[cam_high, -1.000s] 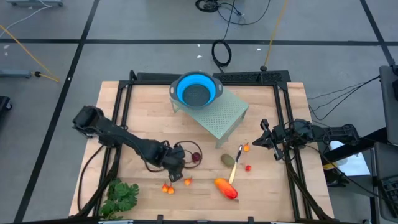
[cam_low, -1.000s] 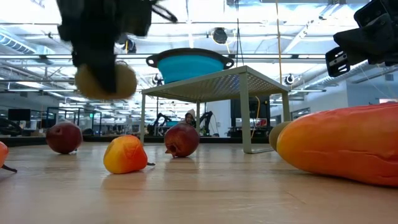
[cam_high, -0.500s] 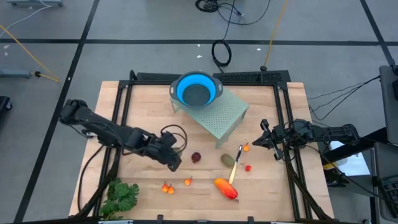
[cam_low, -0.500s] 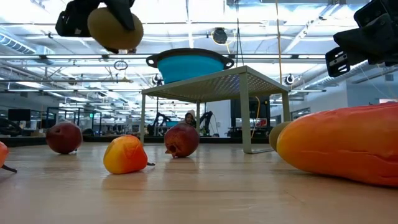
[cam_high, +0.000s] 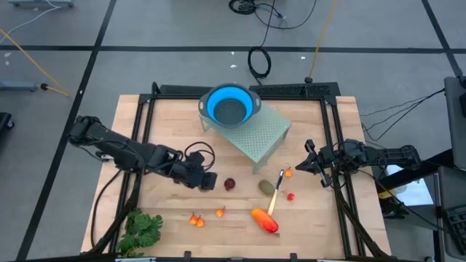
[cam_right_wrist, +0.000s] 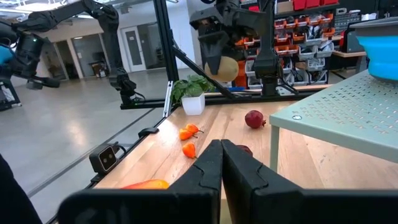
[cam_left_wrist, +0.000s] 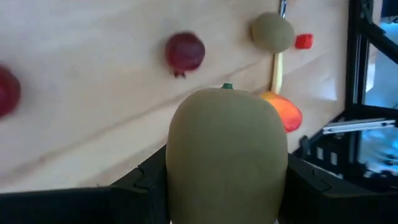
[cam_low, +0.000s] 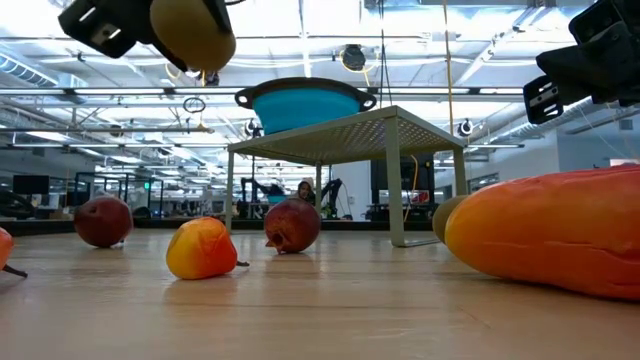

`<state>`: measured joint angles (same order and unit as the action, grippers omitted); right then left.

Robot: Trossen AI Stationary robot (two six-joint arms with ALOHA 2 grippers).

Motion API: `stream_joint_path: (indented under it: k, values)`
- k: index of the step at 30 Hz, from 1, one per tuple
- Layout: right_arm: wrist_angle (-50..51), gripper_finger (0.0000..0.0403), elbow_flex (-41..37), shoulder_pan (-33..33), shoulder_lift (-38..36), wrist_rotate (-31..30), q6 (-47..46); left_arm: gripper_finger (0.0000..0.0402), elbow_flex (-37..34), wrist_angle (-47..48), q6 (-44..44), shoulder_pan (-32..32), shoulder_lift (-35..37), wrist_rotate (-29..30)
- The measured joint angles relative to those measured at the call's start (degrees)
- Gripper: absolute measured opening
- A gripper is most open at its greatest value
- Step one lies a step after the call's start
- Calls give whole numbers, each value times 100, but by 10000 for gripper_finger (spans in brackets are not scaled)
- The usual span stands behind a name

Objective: Pick & Place Fruit
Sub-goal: Put the kiwi into the blue strainer bowl on the shelf

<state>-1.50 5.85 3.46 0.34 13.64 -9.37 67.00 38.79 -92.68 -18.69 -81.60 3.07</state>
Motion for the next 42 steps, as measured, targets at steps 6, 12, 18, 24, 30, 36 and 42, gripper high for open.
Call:
stream_joint_path:
  k: [6,12,18,24,30,36,42]
  values:
    - [0,0,0,0,0,1,0,197,0,-216,-215,82,0,-435]
    - [0,0,0,0,0,1,0,197,0,-311,-204,104,0,-377]
    - [2,0,0,0,-1,1,0,198,2,-514,1092,98,0,252]
    - [2,0,0,0,0,1,0,198,2,-748,2596,88,0,1179]
    - [6,0,0,0,0,1,0,198,2,-794,3825,93,0,1840]
    - [7,0,0,0,0,1,0,198,2,-905,5231,169,0,2152]
    - [7,0,0,0,0,1,0,198,4,-910,6032,393,0,2220]
